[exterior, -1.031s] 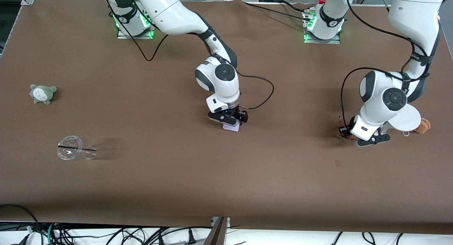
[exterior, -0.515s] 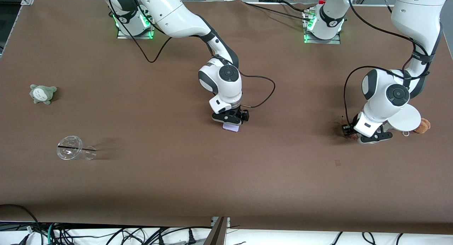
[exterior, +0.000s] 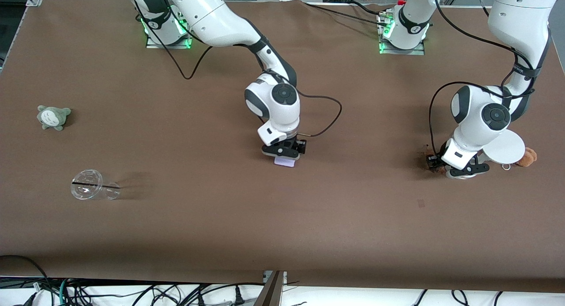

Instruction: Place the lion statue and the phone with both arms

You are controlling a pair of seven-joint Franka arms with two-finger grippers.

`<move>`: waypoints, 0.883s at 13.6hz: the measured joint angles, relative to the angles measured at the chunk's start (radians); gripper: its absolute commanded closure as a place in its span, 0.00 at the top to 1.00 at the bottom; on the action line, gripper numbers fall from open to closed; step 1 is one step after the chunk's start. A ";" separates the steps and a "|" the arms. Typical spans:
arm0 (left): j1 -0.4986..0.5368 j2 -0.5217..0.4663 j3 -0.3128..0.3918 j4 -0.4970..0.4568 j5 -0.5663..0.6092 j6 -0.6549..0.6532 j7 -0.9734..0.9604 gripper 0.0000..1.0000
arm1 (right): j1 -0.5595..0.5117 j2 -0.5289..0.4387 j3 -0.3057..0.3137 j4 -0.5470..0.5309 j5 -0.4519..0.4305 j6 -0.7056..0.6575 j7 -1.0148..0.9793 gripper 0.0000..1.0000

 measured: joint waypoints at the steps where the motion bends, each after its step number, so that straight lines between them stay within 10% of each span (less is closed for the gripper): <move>1: 0.001 -0.001 0.000 0.002 0.000 0.001 0.000 1.00 | -0.012 -0.008 0.000 0.002 0.000 -0.022 -0.017 0.52; 12: -0.002 -0.228 -0.046 0.371 -0.138 -0.747 -0.002 1.00 | -0.273 -0.252 -0.009 -0.203 0.041 -0.190 -0.588 0.53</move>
